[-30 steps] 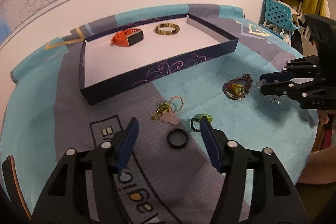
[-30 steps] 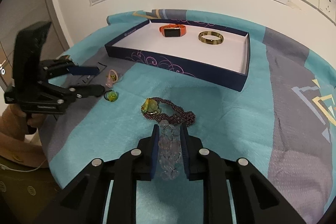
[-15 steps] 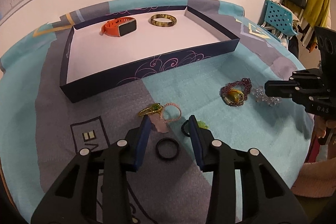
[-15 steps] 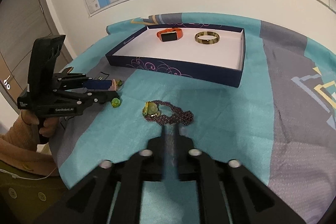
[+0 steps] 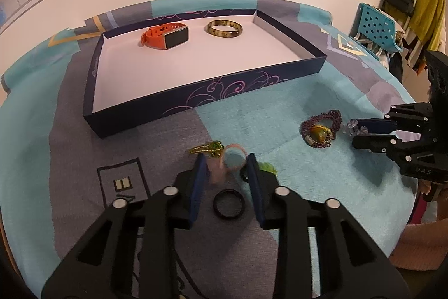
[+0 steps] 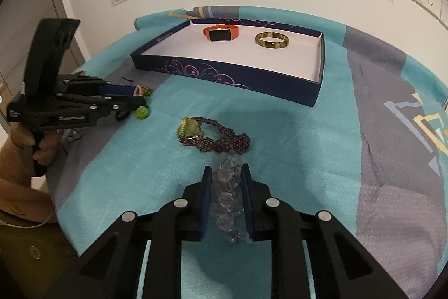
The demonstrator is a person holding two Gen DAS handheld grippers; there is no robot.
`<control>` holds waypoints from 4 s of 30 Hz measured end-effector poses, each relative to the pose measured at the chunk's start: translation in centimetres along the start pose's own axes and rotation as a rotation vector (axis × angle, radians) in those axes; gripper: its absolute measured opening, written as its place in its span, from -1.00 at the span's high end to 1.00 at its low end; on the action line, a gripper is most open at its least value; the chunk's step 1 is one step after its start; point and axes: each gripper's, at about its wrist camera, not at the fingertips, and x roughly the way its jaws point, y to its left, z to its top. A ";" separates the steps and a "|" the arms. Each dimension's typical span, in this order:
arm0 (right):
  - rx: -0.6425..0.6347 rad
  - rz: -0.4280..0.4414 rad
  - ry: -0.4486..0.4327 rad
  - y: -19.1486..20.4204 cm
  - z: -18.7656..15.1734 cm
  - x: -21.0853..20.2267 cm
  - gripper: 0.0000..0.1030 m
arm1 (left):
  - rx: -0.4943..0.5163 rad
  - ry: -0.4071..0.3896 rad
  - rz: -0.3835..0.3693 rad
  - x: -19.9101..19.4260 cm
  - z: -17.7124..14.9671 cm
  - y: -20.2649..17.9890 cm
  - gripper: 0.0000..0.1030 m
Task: Organize jewelry
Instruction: 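Grasp clear crystal bracelet with right tool while left tool grasps pink ring, then carry crystal bracelet and pink ring into the box and release both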
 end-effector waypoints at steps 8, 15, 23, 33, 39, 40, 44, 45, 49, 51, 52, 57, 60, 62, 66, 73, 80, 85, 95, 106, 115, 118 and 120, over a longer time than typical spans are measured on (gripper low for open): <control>0.042 0.061 -0.042 -0.6 0.7 -1.3 0.72 | -0.002 -0.009 -0.012 -0.9 -0.3 -0.3 0.62; 0.065 0.083 -0.091 -1.2 2.2 -2.3 0.72 | -0.016 -0.057 -0.035 -2.9 -0.1 0.0 0.63; 0.051 0.069 -0.150 -1.3 4.7 -3.2 0.72 | -0.014 -0.114 -0.040 -4.5 1.3 0.2 0.63; 0.016 0.068 -0.181 -2.0 8.4 -2.3 0.72 | -0.008 -0.153 -0.024 -4.9 3.2 0.5 0.63; -0.011 0.053 -0.193 -2.4 11.1 -1.3 0.72 | -0.019 -0.166 -0.018 -4.4 4.5 1.3 0.63; -0.012 0.052 -0.193 -2.5 11.4 -1.1 0.72 | -0.021 -0.167 -0.017 -4.3 4.7 1.4 0.63; -0.019 0.048 -0.191 -2.7 12.5 -0.3 0.72 | -0.026 -0.176 -0.011 -4.0 5.6 1.9 0.63; -0.023 0.047 -0.192 -2.7 12.7 -0.1 0.72 | -0.027 -0.179 -0.012 -3.9 5.9 1.9 0.63; -0.022 0.038 -0.192 -2.8 13.2 0.5 0.72 | -0.027 -0.180 -0.009 -3.6 6.5 2.1 0.63; -0.019 0.036 -0.192 -2.9 13.5 0.8 0.72 | -0.028 -0.180 -0.008 -3.4 6.7 2.2 0.63; -0.018 0.035 -0.193 -3.0 13.5 1.0 0.72 | -0.027 -0.182 -0.007 -3.4 6.8 2.2 0.63; -0.011 0.032 -0.194 -3.2 14.0 1.6 0.72 | -0.029 -0.182 -0.002 -3.0 7.2 2.4 0.63; -0.005 0.031 -0.194 -3.2 14.1 1.8 0.72 | -0.033 -0.182 0.003 -2.7 7.4 2.6 0.63; -0.006 0.029 -0.193 -3.2 14.3 2.1 0.72 | -0.031 -0.180 0.011 -2.5 7.6 2.8 0.63; -0.006 0.029 -0.191 -3.2 14.7 2.5 0.72 | -0.029 -0.176 0.025 -2.0 8.0 3.0 0.63; 0.000 0.020 -0.179 -3.4 15.2 3.5 0.72 | -0.025 -0.172 0.040 -1.2 8.7 3.4 0.63; 0.002 0.016 -0.166 -3.6 15.7 4.4 0.72 | -0.025 -0.153 0.045 0.0 9.4 3.6 0.63; 0.005 0.014 -0.156 -3.8 15.9 5.2 0.72 | -0.027 -0.146 0.049 0.5 9.6 3.7 0.63; 0.012 0.010 -0.136 -4.4 16.3 6.5 0.72 | -0.038 -0.126 0.062 1.8 10.2 4.1 0.62; 0.024 0.006 -0.123 -4.8 16.6 7.4 0.72 | -0.054 -0.104 0.067 2.9 10.7 4.6 0.63; 0.028 0.005 -0.113 -5.0 16.9 7.9 0.72 | -0.054 -0.085 0.081 3.8 11.0 4.7 0.63; 0.025 0.007 -0.110 -5.0 17.0 8.1 0.72 | -0.057 -0.078 0.085 4.1 11.0 4.9 0.63; 0.024 0.006 -0.108 -5.0 17.0 8.3 0.72 | -0.059 -0.072 0.085 4.4 11.1 5.0 0.63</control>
